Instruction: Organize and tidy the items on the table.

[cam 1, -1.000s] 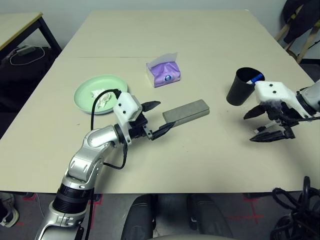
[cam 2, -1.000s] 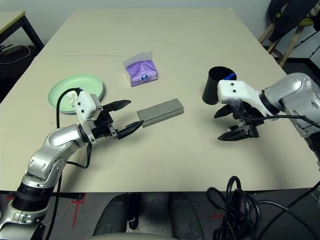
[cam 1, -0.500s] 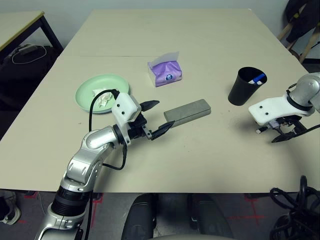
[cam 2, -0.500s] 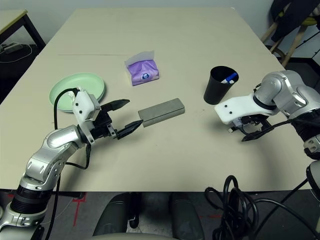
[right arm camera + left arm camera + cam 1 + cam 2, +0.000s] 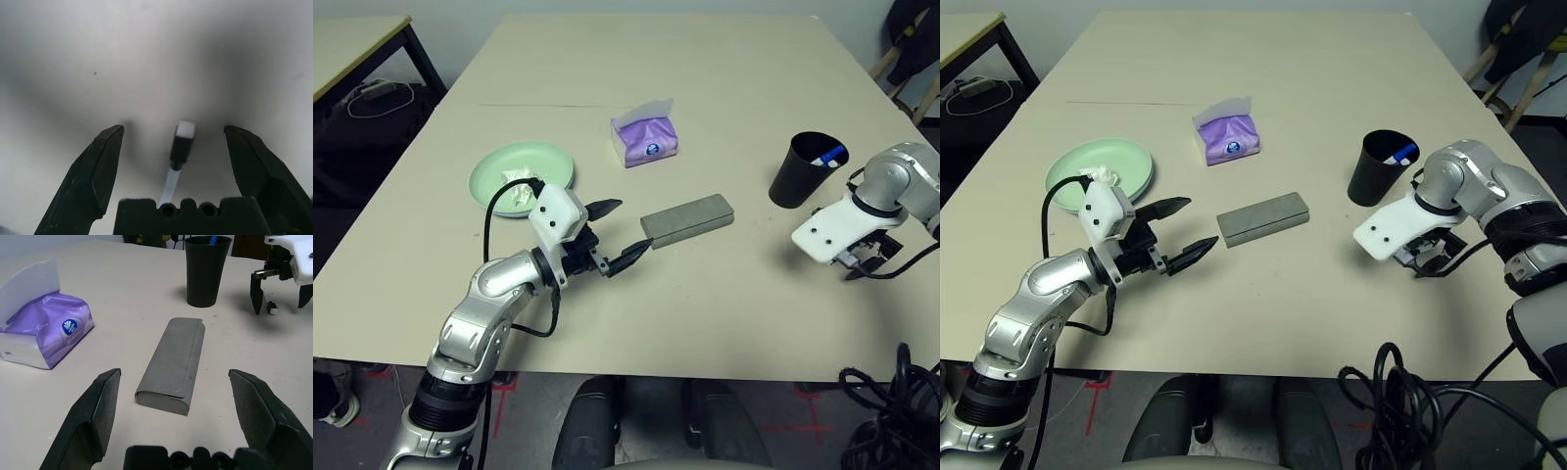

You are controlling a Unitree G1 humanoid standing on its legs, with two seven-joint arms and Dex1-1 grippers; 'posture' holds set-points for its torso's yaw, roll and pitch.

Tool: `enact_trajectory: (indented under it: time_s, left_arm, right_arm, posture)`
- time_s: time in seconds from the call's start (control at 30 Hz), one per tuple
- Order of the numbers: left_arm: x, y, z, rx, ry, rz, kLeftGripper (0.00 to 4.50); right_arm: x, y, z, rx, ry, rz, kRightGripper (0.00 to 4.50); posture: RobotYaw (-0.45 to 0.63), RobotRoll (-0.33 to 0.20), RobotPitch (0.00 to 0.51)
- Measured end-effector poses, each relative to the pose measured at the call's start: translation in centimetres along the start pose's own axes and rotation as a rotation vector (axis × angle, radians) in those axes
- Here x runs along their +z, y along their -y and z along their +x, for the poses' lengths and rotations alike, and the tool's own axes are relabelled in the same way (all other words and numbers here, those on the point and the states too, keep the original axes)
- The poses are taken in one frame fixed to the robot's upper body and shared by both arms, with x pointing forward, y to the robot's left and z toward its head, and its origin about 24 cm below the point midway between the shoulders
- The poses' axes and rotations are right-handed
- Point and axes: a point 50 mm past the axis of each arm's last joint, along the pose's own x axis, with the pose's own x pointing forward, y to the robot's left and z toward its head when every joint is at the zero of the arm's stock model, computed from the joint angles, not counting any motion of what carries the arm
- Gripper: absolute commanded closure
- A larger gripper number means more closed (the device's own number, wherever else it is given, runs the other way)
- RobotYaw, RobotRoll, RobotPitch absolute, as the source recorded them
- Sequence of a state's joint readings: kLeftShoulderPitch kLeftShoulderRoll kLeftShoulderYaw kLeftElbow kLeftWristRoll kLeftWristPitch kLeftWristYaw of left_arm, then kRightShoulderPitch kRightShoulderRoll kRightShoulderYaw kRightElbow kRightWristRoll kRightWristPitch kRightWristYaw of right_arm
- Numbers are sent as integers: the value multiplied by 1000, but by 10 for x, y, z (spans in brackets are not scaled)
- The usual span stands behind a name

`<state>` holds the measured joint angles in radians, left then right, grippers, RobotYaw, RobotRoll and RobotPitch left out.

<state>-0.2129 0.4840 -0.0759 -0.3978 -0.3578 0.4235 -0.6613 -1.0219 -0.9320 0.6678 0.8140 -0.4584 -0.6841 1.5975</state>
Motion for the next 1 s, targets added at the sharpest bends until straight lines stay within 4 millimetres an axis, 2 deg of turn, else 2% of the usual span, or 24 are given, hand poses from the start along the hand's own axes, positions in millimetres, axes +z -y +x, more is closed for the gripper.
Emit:
enact_trajectory:
  time_s: [0.23, 0.43, 0.6, 0.8, 1.0]
  left_arm:
    - [-1, 0, -6, 26, -8, -4, 0]
    - [0, 1, -6, 25, -11, -8, 0]
    - [1, 1, -7, 22, -11, -11, 0]
    - [4, 2, -7, 20, -2, -1, 0]
    - [6, 1, -6, 13, 0, 4, 0]
  right_arm:
    - [-10, -4, 2, 6, -64, -18, 13]
    - [-10, -5, 5, -5, -75, -40, 13]
    - [-7, -16, 8, -26, -54, -36, 13]
    - [6, -33, 14, -61, 3, 3, 1864]
    - [17, -39, 17, -93, 32, 24, 4100]
  posture:
    - [108, 0, 174]
    - [106, 0, 187]
    - [107, 0, 189]
    - [93, 0, 192]
    - [77, 0, 194]
